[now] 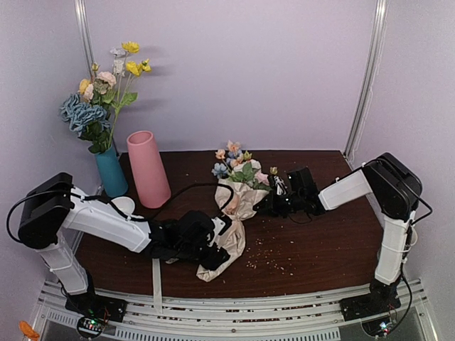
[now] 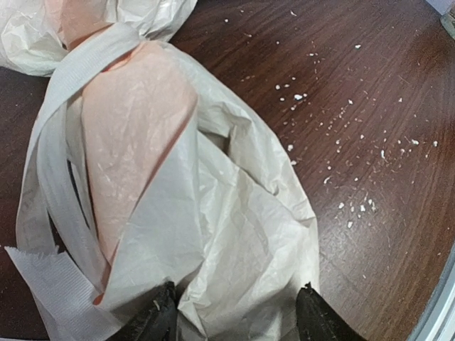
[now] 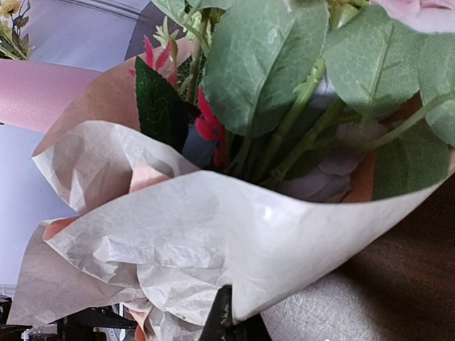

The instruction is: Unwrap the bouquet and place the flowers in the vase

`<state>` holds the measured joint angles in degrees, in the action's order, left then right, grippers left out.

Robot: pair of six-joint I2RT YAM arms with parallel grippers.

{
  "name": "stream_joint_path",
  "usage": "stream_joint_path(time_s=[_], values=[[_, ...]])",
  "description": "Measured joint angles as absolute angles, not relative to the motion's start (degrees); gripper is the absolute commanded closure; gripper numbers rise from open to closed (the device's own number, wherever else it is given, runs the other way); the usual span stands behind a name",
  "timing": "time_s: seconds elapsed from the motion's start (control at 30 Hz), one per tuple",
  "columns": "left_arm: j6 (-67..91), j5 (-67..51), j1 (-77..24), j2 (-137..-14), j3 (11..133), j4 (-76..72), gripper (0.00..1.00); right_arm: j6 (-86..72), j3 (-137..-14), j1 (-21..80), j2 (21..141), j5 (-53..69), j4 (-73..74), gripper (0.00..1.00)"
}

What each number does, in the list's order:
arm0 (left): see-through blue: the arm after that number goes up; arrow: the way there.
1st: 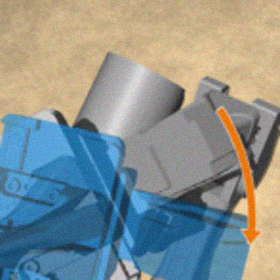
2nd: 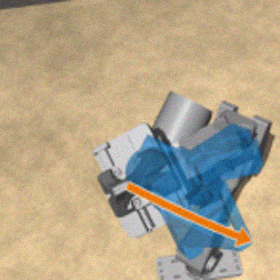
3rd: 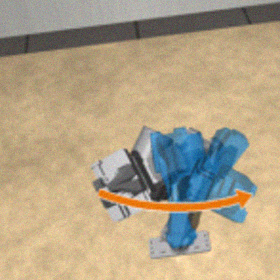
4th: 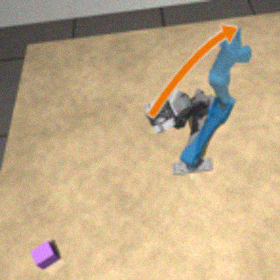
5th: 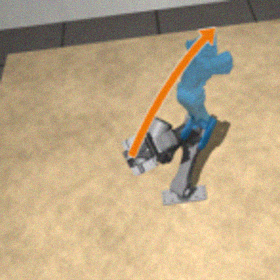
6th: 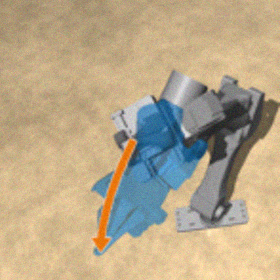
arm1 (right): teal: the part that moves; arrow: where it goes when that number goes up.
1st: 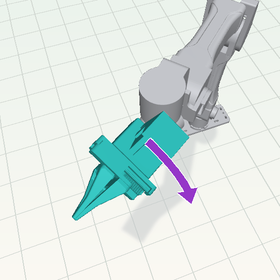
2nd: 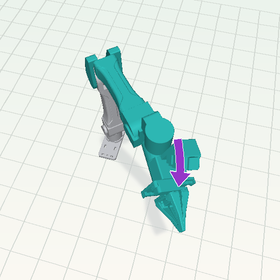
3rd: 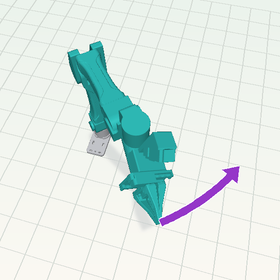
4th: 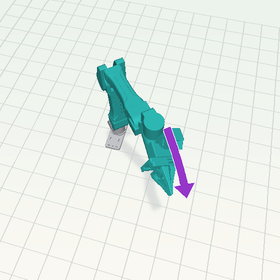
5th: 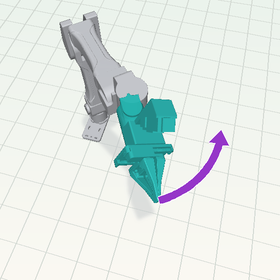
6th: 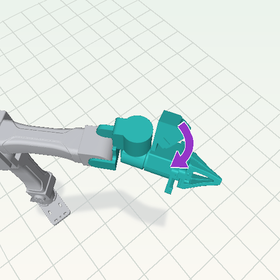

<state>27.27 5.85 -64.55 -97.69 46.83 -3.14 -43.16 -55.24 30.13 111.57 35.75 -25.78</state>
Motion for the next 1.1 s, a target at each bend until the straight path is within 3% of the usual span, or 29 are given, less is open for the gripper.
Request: stream_joint_path(time_s=[0.67,0.77,0.9,1.1], values=[[22.7,10.6,-62.5,-96.6,45.4,-3.5,0.44,-38.9,-43.5,30.2,82.7,25.8,-5.8,1.00],[20.3,11.9,-63.5,-95.2,48.0,1.1,0.41,-39.2,-43.5,30.2,81.7,24.1,-5.7,1.00],[17.1,12.0,-66.6,-92.9,52.3,7.1,0.29,-39.7,-43.5,30.2,81.4,21.3,-5.7,1.00],[15.3,8.7,-68.0,-91.3,60.0,10.9,0.24,-41.4,-43.5,30.6,81.4,19.3,-5.9,1.00]])
